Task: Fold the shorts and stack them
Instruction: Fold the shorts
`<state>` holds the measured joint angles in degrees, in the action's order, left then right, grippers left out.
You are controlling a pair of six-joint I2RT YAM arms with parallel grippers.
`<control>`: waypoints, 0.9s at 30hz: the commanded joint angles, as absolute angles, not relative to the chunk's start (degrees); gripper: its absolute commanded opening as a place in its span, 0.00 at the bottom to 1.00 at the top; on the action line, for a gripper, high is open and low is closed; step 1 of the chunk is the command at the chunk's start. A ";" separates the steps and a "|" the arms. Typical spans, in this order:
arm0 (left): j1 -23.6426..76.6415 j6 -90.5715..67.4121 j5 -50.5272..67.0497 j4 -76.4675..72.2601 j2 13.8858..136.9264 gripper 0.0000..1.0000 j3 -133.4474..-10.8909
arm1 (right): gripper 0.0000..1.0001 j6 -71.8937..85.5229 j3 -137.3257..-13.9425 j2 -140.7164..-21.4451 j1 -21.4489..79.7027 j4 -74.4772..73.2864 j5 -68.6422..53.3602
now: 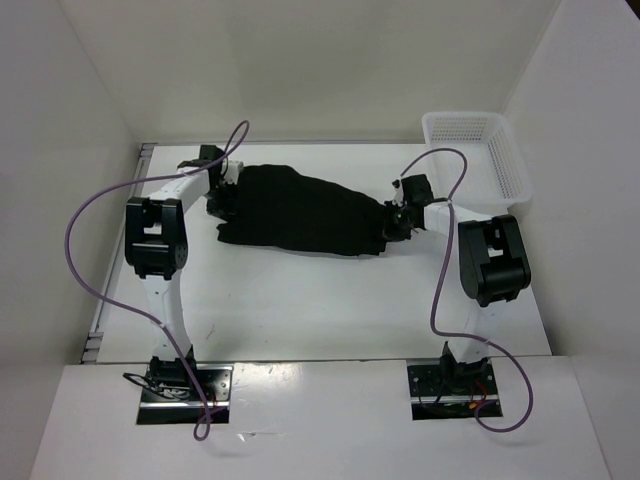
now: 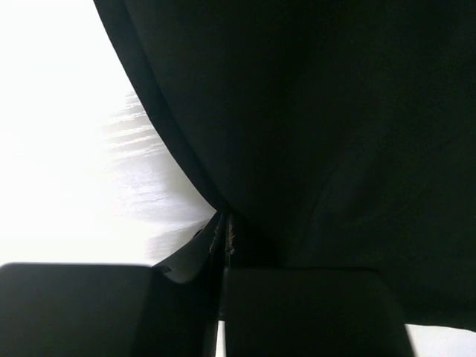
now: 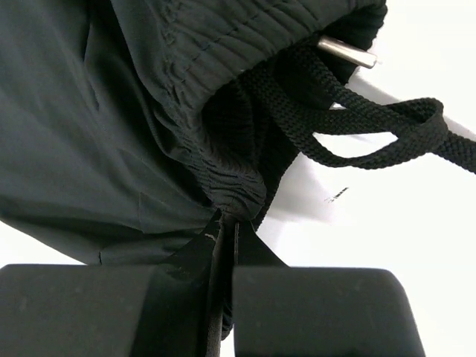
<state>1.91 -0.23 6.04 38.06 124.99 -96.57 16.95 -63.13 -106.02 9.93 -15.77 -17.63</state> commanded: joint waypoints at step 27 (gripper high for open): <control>8.25 0.00 9.31 42.45 125.06 0.58 -99.74 | 0.00 -16.34 -74.96 -92.72 7.47 -28.12 -2.12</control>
<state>6.57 -0.23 3.86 41.87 121.16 -95.94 -11.81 -69.76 -96.01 7.94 -26.44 -7.84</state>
